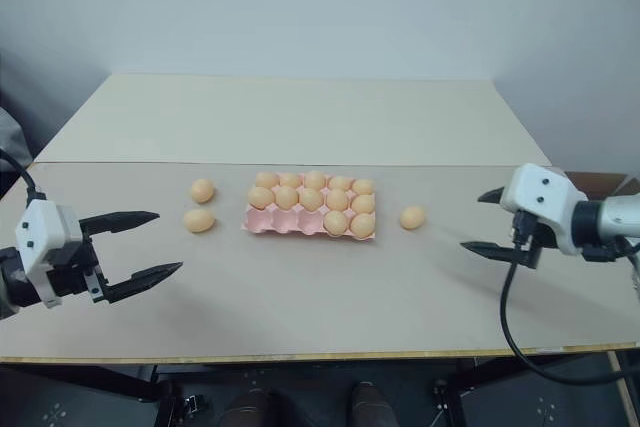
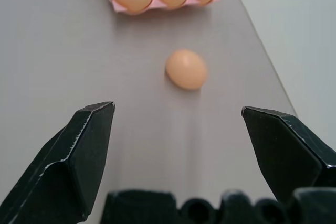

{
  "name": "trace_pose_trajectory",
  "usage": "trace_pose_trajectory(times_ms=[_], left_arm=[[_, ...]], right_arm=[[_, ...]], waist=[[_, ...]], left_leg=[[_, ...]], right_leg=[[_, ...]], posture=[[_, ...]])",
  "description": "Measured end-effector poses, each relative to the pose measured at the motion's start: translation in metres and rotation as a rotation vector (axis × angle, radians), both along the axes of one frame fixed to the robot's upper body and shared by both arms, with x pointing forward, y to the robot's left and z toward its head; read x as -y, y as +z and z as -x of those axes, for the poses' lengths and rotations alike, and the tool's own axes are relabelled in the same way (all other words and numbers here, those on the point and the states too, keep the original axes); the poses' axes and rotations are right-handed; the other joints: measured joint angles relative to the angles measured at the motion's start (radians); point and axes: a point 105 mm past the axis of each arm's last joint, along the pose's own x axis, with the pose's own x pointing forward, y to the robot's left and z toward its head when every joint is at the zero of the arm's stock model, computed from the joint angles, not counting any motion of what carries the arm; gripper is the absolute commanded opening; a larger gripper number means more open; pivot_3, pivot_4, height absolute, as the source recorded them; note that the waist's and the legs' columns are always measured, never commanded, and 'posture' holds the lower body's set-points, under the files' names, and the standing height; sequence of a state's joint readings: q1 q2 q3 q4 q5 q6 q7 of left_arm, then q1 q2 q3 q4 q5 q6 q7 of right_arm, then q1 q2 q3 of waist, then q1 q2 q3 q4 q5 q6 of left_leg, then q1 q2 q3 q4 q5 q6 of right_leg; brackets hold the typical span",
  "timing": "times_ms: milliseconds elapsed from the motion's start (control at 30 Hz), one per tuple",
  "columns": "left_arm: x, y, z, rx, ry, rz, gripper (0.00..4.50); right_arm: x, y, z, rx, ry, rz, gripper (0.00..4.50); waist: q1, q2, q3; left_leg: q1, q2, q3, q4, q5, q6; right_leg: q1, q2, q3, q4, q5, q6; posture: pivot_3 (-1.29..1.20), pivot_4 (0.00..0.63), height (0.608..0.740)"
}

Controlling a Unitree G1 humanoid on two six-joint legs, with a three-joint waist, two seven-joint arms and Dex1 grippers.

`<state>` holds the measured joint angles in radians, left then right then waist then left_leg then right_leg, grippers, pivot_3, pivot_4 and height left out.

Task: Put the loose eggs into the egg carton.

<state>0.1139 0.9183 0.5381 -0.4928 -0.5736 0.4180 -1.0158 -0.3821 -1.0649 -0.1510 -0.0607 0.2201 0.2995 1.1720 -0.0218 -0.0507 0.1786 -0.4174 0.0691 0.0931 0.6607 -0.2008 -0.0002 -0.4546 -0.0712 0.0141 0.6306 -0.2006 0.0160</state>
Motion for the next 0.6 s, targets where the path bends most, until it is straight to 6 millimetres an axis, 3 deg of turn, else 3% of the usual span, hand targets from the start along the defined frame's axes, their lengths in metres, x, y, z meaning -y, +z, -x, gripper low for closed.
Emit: trace_pose_trajectory(times_ms=[300, 600], left_arm=[[0.001, 0.0, 0.0, 0.003, 0.006, -0.006, 4.5], [0.002, 0.0, 0.001, 0.004, 0.006, -0.01, 4.5]], right_arm=[[-0.026, -0.036, -0.058, -0.008, 0.023, 0.006, 4.48], [-0.038, -0.053, -0.089, -0.029, 0.026, 0.015, 4.48]], waist=[[0.004, 0.0, 0.0], [0.003, 0.0, 0.0]], left_leg=[[-0.002, 0.0, 0.0, 0.0, 0.0, 0.0], [-0.003, 0.0, 0.0, 0.0, 0.0, 0.0]], right_leg=[[-0.001, 0.0, 0.0, 0.0, 0.003, -0.002], [-0.001, 0.001, 0.0, 0.0, 0.007, -0.002]], posture=[[0.0, 0.15, 0.74], [0.0, 0.15, 0.74]])
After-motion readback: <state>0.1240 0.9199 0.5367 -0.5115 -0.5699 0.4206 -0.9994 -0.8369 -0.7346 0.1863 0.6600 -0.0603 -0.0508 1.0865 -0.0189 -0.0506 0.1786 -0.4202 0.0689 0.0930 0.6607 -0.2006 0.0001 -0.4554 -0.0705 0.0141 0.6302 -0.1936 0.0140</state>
